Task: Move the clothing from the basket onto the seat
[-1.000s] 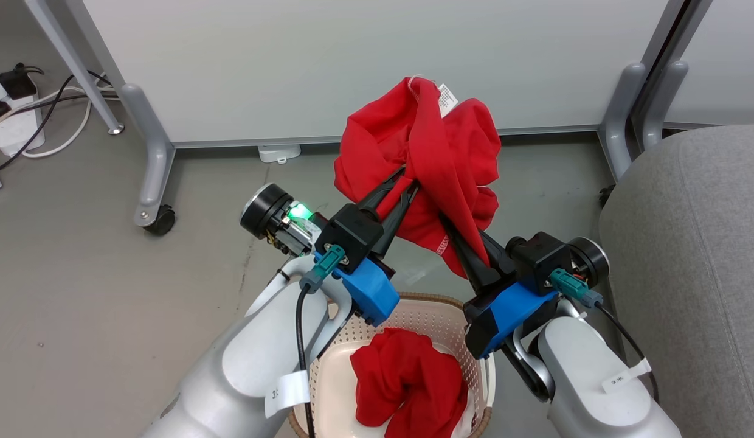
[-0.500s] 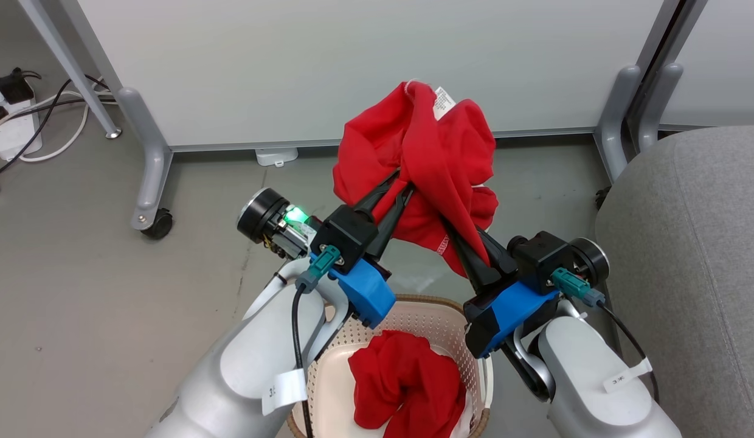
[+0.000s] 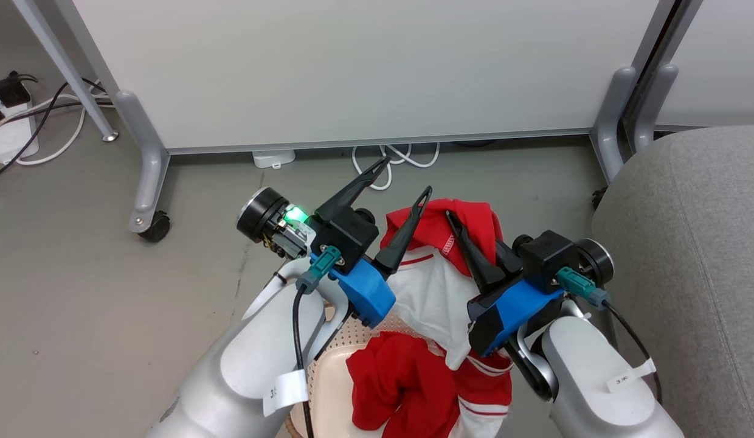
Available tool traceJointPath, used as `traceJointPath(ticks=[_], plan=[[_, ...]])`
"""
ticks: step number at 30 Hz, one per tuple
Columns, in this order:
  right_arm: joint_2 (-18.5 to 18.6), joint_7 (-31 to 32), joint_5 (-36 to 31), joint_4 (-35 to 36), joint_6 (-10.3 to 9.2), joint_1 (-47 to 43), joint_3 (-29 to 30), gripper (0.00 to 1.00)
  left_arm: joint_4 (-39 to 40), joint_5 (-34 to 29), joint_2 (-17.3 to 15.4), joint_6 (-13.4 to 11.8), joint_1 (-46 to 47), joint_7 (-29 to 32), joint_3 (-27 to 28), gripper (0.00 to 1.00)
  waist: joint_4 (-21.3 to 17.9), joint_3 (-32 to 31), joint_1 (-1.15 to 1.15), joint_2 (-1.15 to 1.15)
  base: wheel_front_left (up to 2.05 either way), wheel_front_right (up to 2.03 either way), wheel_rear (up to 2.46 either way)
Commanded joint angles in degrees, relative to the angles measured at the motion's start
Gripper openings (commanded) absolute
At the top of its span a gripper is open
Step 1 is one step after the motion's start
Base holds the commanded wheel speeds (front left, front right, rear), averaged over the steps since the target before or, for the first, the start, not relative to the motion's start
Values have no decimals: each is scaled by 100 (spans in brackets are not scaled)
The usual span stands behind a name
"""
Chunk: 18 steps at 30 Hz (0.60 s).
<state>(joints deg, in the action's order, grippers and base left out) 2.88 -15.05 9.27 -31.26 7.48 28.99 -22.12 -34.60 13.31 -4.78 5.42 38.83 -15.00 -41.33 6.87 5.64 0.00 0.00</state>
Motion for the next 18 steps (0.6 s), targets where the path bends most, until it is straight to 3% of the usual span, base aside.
traceJointPath(ticks=[1, 18], plan=[[3, -20, 24, 12, 3, -66, 30, 0, -9, -23, -13, -3, -55, -27, 39, 100, -9, -1, 0, 0, 0, 0, 0], [3, -21, -74, 393, 3, -52, 863, 0, -11, -77, 14, 0, -96, -23, 43, 100, -389, 215, 0, 0, 0, 0, 0]])
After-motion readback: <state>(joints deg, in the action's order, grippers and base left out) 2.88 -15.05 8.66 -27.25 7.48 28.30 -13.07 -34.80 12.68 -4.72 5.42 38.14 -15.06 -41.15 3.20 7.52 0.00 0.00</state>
